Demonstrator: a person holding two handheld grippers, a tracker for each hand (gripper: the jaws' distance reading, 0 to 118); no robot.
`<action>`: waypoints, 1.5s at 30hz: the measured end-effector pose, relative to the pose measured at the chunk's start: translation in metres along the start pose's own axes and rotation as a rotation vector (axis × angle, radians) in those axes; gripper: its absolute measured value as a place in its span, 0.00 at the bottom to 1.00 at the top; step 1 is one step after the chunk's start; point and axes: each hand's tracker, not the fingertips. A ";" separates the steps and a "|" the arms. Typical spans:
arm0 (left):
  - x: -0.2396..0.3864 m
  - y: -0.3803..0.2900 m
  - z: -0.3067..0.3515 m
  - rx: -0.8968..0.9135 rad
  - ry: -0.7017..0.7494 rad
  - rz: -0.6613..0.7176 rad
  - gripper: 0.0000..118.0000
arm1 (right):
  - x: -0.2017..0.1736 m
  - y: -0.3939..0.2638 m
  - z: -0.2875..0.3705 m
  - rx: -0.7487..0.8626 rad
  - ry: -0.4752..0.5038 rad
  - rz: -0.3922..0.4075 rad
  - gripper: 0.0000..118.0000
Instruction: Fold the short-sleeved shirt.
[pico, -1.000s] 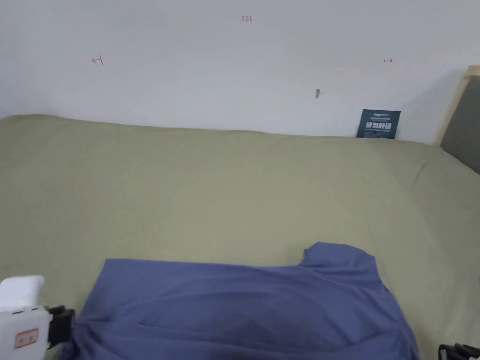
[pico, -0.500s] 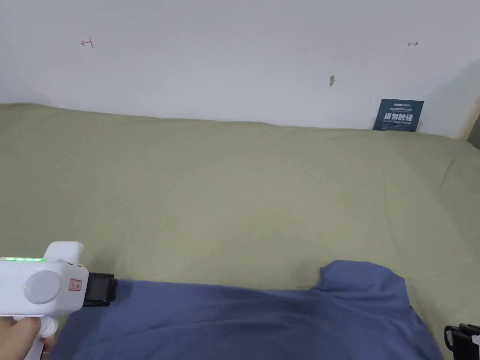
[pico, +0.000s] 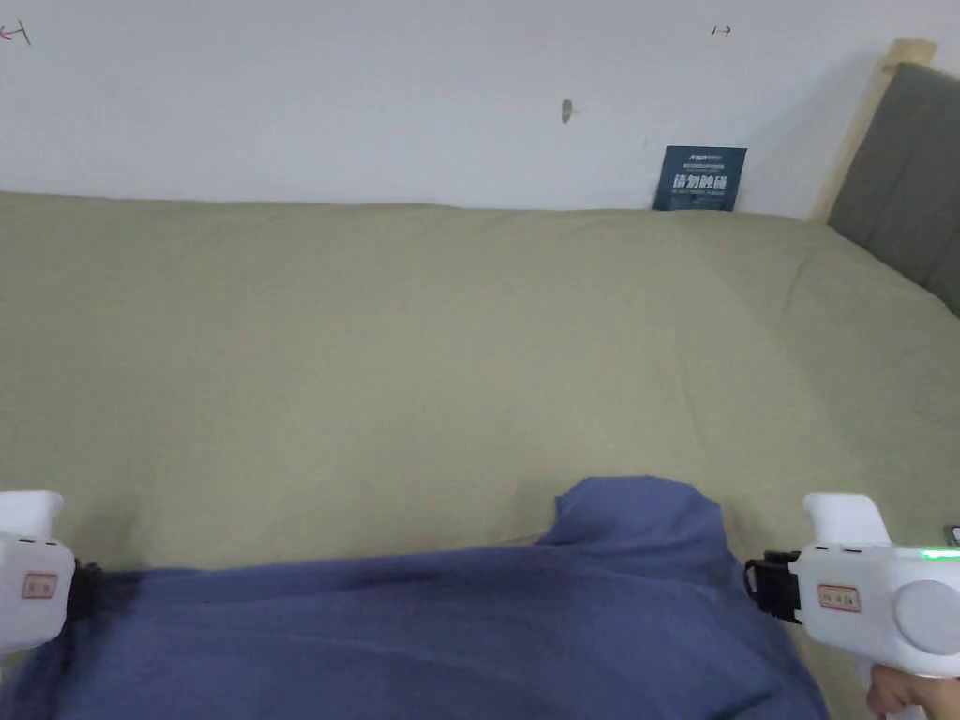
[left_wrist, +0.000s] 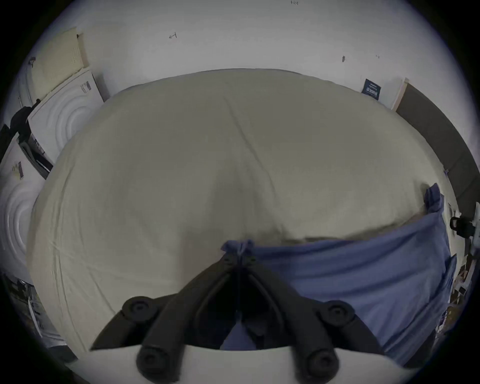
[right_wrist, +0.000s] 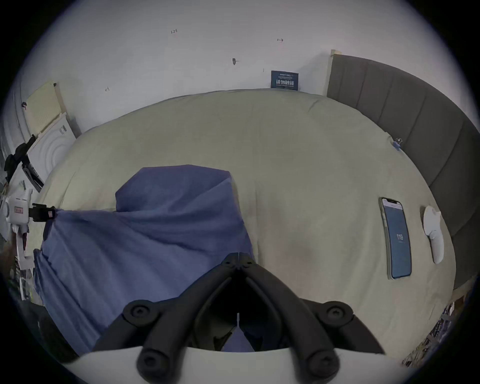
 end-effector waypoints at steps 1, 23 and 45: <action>-0.001 -0.001 0.000 -0.001 -0.006 0.011 0.02 | 0.001 0.004 -0.007 -0.029 0.010 -0.002 0.86; -0.022 -0.020 0.092 0.122 -0.057 0.009 0.02 | 0.005 0.008 0.077 0.089 0.032 0.009 0.00; -0.061 -0.207 0.185 0.183 -0.137 0.023 0.02 | 0.000 -0.188 0.206 0.089 0.074 -0.015 0.00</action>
